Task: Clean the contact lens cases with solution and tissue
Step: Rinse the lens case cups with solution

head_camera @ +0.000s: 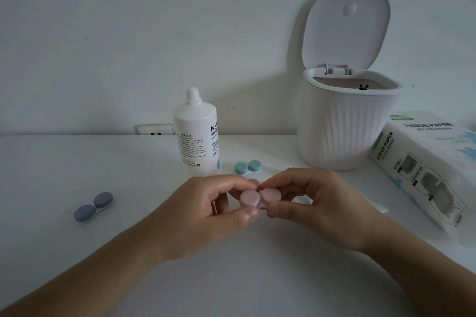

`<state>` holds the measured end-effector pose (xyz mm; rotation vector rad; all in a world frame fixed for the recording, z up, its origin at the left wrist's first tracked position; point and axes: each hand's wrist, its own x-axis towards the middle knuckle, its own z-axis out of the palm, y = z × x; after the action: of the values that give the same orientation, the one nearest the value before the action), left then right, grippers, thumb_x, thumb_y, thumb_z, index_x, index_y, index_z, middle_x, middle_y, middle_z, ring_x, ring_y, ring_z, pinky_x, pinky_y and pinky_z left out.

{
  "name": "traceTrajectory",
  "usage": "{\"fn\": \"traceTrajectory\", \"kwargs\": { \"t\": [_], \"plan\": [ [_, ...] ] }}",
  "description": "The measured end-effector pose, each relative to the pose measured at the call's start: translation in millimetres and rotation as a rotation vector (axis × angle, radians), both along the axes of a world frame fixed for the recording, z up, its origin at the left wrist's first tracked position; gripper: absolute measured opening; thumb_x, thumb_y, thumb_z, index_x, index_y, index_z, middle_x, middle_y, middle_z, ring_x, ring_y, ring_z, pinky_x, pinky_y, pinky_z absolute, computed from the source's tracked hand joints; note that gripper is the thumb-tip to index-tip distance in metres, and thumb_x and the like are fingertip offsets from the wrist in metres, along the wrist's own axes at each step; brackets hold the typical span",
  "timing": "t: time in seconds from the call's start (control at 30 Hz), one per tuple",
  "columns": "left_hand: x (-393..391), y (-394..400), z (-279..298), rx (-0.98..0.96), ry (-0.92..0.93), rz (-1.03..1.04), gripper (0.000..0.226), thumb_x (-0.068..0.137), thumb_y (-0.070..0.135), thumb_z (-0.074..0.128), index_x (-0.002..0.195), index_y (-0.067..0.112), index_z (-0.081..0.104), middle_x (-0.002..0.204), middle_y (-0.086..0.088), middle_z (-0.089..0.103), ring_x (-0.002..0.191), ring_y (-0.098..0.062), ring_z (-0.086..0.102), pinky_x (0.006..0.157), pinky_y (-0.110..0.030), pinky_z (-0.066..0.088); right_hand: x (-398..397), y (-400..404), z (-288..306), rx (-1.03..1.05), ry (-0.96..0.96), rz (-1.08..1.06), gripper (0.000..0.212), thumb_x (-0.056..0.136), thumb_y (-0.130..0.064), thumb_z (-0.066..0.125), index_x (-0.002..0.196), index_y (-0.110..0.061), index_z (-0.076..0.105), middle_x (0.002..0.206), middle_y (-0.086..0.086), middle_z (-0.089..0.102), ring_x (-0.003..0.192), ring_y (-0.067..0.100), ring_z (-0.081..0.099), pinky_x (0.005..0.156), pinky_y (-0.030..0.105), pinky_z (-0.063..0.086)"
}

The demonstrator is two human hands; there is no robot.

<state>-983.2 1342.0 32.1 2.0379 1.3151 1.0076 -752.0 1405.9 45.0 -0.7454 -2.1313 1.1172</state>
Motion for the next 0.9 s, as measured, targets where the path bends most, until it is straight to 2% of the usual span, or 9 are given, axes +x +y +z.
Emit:
{"fn": "traceTrajectory", "kwargs": {
  "t": [0.07, 0.17, 0.27, 0.4, 0.5, 0.57, 0.67, 0.8, 0.9],
  "plan": [
    [1.3, 1.1, -1.3, 0.036, -0.046, 0.081, 0.038, 0.07, 0.057, 0.078, 0.105, 0.046, 0.067, 0.084, 0.025, 0.069, 0.052, 0.0, 0.044, 0.051, -0.011, 0.037, -0.6, 0.2, -0.6, -0.008, 0.005, -0.014, 0.022, 0.08, -0.018, 0.083, 0.099, -0.026, 0.076, 0.094, -0.01, 0.078, 0.079, 0.004, 0.07, 0.076, 0.013, 0.052],
    [0.2, 3.5, -4.3, 0.085, -0.075, 0.152, 0.032, 0.068, 0.056, 0.082, 0.085, 0.033, 0.068, 0.056, 0.019, 0.054, 0.047, -0.002, 0.036, 0.047, -0.012, 0.031, -1.5, 0.1, -1.7, 0.002, -0.017, -0.013, 0.022, 0.08, -0.019, 0.083, 0.1, -0.024, 0.076, 0.094, -0.012, 0.078, 0.078, 0.005, 0.07, 0.076, 0.013, 0.052],
    [-3.4, 3.2, -4.5, 0.048, -0.059, 0.11, 0.028, 0.075, 0.055, 0.077, 0.089, 0.031, 0.07, 0.051, 0.01, 0.039, 0.049, -0.005, 0.034, 0.049, -0.015, 0.031, -1.3, 0.0, -1.7, 0.0, -0.026, -0.007, 0.023, 0.08, -0.02, 0.082, 0.102, -0.023, 0.076, 0.096, -0.016, 0.077, 0.08, 0.006, 0.071, 0.076, 0.014, 0.052],
    [-4.4, 1.1, 0.2, 0.009, -0.015, 0.032, 0.019, 0.084, 0.048, 0.07, 0.095, 0.033, 0.069, 0.054, 0.015, 0.045, 0.051, -0.004, 0.037, 0.053, -0.011, 0.033, -0.3, 0.8, -2.5, -0.011, -0.025, -0.008, 0.022, 0.08, -0.019, 0.082, 0.101, -0.023, 0.076, 0.096, -0.019, 0.077, 0.08, 0.004, 0.071, 0.076, 0.013, 0.052],
    [0.9, 0.7, 0.7, 0.047, -0.025, 0.065, 0.022, 0.077, 0.052, 0.074, 0.089, 0.034, 0.068, 0.052, 0.02, 0.047, 0.048, -0.004, 0.034, 0.05, -0.013, 0.031, -1.0, 1.0, -3.0, -0.015, -0.016, -0.007, 0.023, 0.079, -0.019, 0.083, 0.101, -0.024, 0.076, 0.097, -0.015, 0.077, 0.08, 0.004, 0.071, 0.076, 0.012, 0.052],
    [3.2, 0.6, 0.5, 0.074, -0.037, 0.098, 0.025, 0.072, 0.051, 0.082, 0.084, 0.033, 0.068, 0.05, 0.017, 0.045, 0.046, 0.0, 0.037, 0.049, -0.011, 0.03, -1.5, 1.1, -3.6, -0.003, -0.009, -0.004, 0.022, 0.079, -0.02, 0.083, 0.1, -0.025, 0.076, 0.095, -0.012, 0.078, 0.079, 0.004, 0.071, 0.075, 0.012, 0.051],
    [3.3, 1.1, -0.2, 0.053, -0.082, 0.055, 0.018, 0.077, 0.028, 0.088, 0.079, 0.028, 0.07, 0.049, 0.004, 0.041, 0.056, 0.018, 0.053, 0.053, -0.001, 0.034, -1.6, 2.5, -6.3, 0.008, -0.021, 0.007, 0.02, 0.08, -0.022, 0.084, 0.098, -0.026, 0.075, 0.091, -0.006, 0.077, 0.08, 0.007, 0.071, 0.076, 0.015, 0.052],
    [0.3, 5.0, -0.5, -0.122, -0.202, -0.026, 0.015, 0.073, 0.032, 0.087, 0.079, 0.033, 0.074, 0.065, 0.017, 0.066, 0.073, 0.017, 0.061, 0.063, -0.006, 0.042, -1.8, 3.6, -8.6, 0.015, -0.024, 0.032, 0.023, 0.079, -0.021, 0.084, 0.098, -0.029, 0.073, 0.089, -0.005, 0.077, 0.08, 0.008, 0.071, 0.077, 0.015, 0.052],
    [-1.8, 7.8, 0.0, -0.219, -0.268, -0.054, 0.016, 0.069, 0.035, 0.085, 0.081, 0.031, 0.075, 0.079, 0.02, 0.074, 0.078, 0.012, 0.064, 0.067, -0.015, 0.048, -1.7, 3.3, -9.3, 0.027, -0.026, 0.047, 0.024, 0.079, -0.022, 0.084, 0.098, -0.031, 0.074, 0.09, -0.006, 0.077, 0.08, 0.006, 0.071, 0.077, 0.015, 0.053]
  ]
}}
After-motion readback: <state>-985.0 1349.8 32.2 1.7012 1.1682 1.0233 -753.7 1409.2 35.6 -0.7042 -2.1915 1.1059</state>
